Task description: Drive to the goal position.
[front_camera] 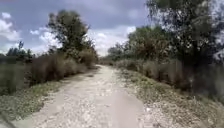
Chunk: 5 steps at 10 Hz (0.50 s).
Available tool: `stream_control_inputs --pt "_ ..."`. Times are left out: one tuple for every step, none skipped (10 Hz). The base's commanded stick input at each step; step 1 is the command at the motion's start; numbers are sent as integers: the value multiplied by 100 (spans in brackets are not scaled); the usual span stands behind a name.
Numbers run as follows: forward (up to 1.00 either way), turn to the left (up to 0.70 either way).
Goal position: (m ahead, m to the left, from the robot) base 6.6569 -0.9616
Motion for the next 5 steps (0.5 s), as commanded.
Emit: stream_control_inputs --pt "50 1" --pt "50 1" --pt "50 1" --pt "50 1" --pt "50 1"
